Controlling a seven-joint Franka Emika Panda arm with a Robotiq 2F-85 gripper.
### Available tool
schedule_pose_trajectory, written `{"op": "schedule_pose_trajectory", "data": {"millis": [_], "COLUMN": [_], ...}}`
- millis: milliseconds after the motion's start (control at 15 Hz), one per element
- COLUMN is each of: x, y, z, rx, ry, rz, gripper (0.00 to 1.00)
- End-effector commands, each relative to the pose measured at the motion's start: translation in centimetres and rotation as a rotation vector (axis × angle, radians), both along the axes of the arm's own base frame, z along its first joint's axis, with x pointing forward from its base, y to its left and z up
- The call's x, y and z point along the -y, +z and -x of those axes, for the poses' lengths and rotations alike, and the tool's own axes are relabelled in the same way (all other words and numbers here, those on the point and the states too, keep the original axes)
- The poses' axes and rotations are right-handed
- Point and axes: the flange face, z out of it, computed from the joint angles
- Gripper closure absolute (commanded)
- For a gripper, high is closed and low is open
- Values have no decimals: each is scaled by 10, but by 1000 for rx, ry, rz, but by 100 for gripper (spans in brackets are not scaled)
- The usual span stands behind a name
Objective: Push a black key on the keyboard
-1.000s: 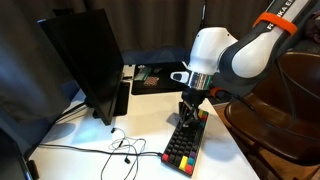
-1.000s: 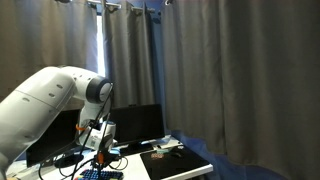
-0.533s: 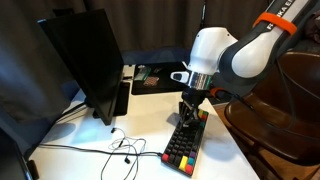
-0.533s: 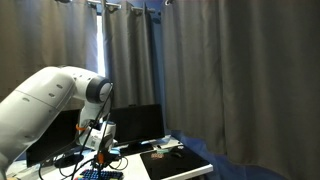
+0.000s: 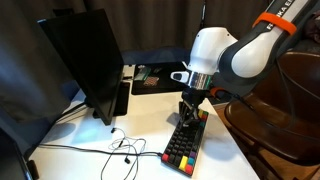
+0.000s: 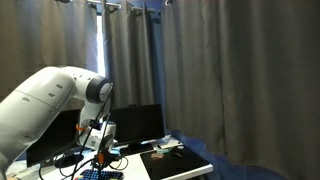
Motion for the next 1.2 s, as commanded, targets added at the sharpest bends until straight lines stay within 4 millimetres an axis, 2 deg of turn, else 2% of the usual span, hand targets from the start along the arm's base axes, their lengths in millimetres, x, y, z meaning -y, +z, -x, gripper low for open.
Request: {"op": "schedule_pose_trajectory", "data": {"millis": [0, 1133], "x": [3, 0], "y": [-5, 11], "z": [-2, 0], "rx": [-3, -1], "ry": [-4, -9], "rz": [24, 12], "gripper": [100, 100]}}
